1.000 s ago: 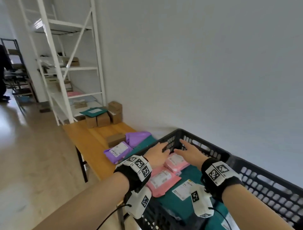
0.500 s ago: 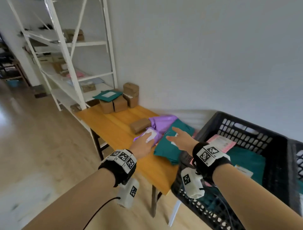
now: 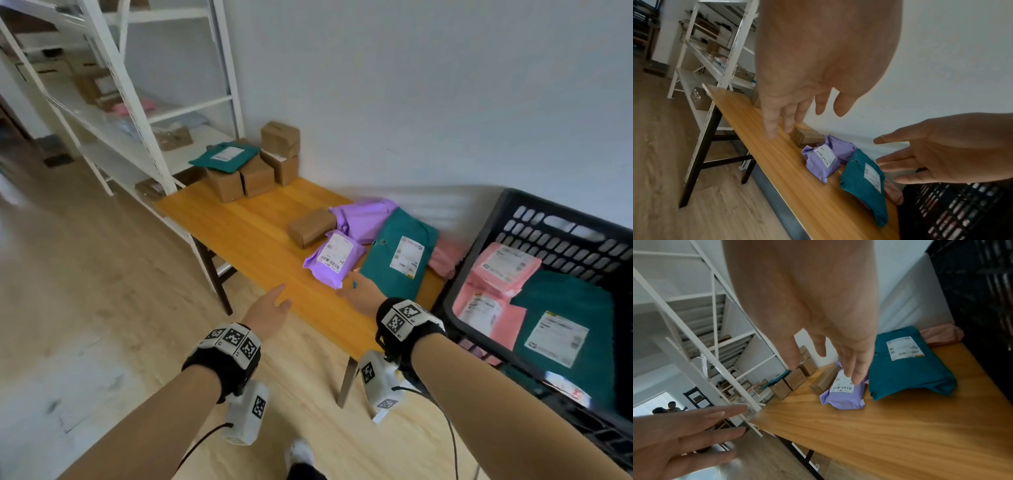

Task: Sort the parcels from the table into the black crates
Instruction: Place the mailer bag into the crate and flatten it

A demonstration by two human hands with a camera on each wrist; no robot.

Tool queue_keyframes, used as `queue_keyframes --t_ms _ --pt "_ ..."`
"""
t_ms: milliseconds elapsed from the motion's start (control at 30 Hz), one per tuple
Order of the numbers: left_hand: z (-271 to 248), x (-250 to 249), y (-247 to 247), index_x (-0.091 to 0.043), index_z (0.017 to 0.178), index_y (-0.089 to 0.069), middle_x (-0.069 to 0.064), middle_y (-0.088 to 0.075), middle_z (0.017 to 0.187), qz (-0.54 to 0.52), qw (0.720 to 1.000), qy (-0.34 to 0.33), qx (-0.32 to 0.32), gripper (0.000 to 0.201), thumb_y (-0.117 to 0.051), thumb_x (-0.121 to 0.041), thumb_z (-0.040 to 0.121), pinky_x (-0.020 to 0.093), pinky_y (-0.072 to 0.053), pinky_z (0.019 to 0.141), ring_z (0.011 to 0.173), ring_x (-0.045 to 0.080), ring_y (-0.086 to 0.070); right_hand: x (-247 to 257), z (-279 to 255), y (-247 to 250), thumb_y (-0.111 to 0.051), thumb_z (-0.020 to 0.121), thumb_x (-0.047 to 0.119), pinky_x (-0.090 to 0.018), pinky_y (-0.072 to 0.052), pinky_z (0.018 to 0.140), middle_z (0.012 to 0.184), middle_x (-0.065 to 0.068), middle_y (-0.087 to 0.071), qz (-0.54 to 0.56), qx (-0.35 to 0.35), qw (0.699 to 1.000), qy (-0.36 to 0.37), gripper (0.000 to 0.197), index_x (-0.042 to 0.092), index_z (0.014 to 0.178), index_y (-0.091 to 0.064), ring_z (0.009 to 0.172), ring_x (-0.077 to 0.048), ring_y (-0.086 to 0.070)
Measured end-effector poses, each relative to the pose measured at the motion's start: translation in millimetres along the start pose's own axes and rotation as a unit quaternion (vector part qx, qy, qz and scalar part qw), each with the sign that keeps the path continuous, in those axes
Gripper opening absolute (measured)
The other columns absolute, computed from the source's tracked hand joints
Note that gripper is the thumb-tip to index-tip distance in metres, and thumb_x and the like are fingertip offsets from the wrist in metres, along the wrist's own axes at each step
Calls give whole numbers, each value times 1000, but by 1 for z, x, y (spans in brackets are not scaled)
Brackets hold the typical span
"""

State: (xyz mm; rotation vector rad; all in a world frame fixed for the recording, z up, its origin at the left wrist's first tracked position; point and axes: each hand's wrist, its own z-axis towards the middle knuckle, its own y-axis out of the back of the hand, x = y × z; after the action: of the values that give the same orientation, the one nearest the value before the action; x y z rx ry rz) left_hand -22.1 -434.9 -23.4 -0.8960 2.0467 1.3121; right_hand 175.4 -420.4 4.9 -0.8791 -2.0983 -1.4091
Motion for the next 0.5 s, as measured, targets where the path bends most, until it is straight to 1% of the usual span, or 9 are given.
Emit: queue_keyframes --t_ms 33,67,100,167,267,333,400,433,500 --pt "10 4 2 -22 149 -26 0 -24 156 4 1000 4 4 51 -41 -29 101 33 -25 113 142 20 -26 -4 11 -6 -53 95 13 -28 -38 87 124 -11 -54 13 -2 1000 -13 43 4 136 -44 116 -29 -50" --pt "20 7 5 -22 149 -26 0 -24 156 9 1000 7 9 51 -41 -29 101 33 -24 112 142 20 -26 -8 24 -11 -53 95 14 -28 -37 89 131 -13 -52 20 -5 999 -24 45 5 137 -43 121 -29 -49" --pt "31 9 8 -22 149 -26 0 -24 156 16 1000 11 14 51 -41 -29 101 32 -24 112 142 20 -25 -11 37 -15 -54 94 14 -27 -37 89 133 -14 -50 25 -8 999 -33 45 4 136 -43 122 -29 -48" --pt "56 11 14 -22 149 -25 0 -25 155 28 999 14 28 51 -41 -28 101 32 -25 112 142 20 -26 -17 66 -23 -55 94 15 -28 -37 90 134 -15 -50 35 -16 998 -55 45 2 135 -43 121 -29 -49" --pt "97 9 21 -21 150 -25 0 -25 155 55 997 18 53 52 -41 -27 101 33 -26 113 142 20 -26 -22 107 -28 -54 94 18 -30 -39 95 135 -17 -48 67 -25 992 -101 48 1 137 -39 123 -31 -48" --pt "123 7 25 -19 150 -24 1 -25 155 84 993 18 79 52 -41 -25 101 33 -27 113 142 20 -27 -24 131 -31 -53 94 16 -30 -40 95 135 -18 -48 90 -34 987 -127 48 0 137 -38 123 -31 -48" --pt "148 3 26 -17 150 -24 3 -26 155 120 986 17 111 52 -40 -25 101 33 -30 110 140 23 -31 -26 151 -34 -54 92 15 -32 -41 95 136 -18 -48 120 -41 980 -154 52 1 139 -37 122 -31 -48" --pt "158 1 26 -17 150 -24 4 -27 154 134 983 16 121 52 -40 -25 101 34 -32 109 138 24 -34 -28 159 -35 -55 91 14 -32 -43 94 136 -18 -48 134 -45 976 -163 53 1 138 -38 121 -31 -49" --pt "181 -2 26 -17 150 -24 6 -30 153 152 979 15 139 51 -40 -25 101 32 -34 107 137 24 -35 -33 176 -36 -56 90 14 -29 -46 85 133 -17 -51 152 -57 969 -187 49 2 135 -41 117 -31 -53"
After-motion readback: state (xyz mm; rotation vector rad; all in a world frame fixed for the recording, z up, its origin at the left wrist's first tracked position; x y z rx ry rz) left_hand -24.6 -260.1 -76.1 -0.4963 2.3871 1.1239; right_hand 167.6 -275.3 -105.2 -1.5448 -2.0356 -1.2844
